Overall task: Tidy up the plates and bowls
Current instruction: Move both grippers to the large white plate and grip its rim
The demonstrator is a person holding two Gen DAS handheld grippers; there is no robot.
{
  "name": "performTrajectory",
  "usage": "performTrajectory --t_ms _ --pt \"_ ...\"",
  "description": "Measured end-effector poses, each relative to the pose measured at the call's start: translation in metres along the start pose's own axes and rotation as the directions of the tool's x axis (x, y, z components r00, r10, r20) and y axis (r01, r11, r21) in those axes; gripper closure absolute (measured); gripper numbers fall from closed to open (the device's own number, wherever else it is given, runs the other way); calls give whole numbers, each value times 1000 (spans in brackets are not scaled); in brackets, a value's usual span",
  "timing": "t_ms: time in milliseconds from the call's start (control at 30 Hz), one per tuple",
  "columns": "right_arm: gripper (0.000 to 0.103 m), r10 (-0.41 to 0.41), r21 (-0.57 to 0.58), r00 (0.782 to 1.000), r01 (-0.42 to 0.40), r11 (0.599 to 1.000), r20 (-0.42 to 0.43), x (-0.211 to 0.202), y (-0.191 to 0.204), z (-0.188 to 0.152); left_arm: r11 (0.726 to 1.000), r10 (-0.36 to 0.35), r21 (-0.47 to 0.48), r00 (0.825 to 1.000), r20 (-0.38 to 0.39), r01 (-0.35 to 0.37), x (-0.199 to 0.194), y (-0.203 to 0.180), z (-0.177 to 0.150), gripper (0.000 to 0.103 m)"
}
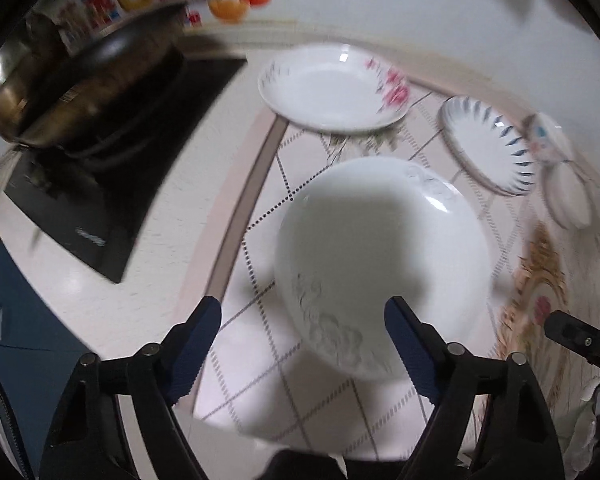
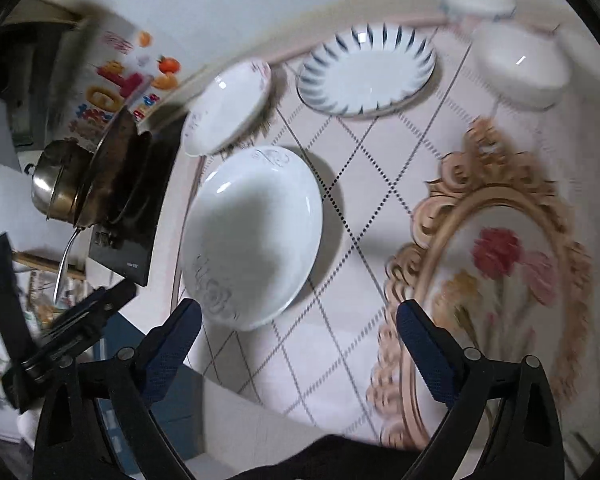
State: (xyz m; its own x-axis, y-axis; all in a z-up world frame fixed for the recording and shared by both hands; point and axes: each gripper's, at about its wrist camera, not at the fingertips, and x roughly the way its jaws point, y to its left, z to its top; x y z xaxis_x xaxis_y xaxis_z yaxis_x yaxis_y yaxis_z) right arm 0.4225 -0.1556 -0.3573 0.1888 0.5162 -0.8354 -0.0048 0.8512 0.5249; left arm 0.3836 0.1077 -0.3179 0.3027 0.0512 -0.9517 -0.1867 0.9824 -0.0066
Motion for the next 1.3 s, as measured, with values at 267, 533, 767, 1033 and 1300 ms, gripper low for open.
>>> performTrajectory --t_ms 267,533,767,1033,1300 --pt "32 104 18 989 -103 995 -109 77 -25 58 996 -55 -77 988 -146 44 68 4 24 45" --pt "90 150 16 976 -149 989 -156 113 -21 73 989 -97 -123 985 -142 79 70 14 21 71" --pt "89 117 -32 984 -122 992 -133 113 -15 70 988 -120 -112 987 -108 107 45 10 10 76" --pt "89 98 -48 992 -102 994 -86 78 -27 65 987 -156 -53 985 -76 152 14 -14 -2 76" --pt "89 82 -33 997 -82 996 -2 20 -53 60 978 -206 21 976 -76 208 9 -51 5 76"
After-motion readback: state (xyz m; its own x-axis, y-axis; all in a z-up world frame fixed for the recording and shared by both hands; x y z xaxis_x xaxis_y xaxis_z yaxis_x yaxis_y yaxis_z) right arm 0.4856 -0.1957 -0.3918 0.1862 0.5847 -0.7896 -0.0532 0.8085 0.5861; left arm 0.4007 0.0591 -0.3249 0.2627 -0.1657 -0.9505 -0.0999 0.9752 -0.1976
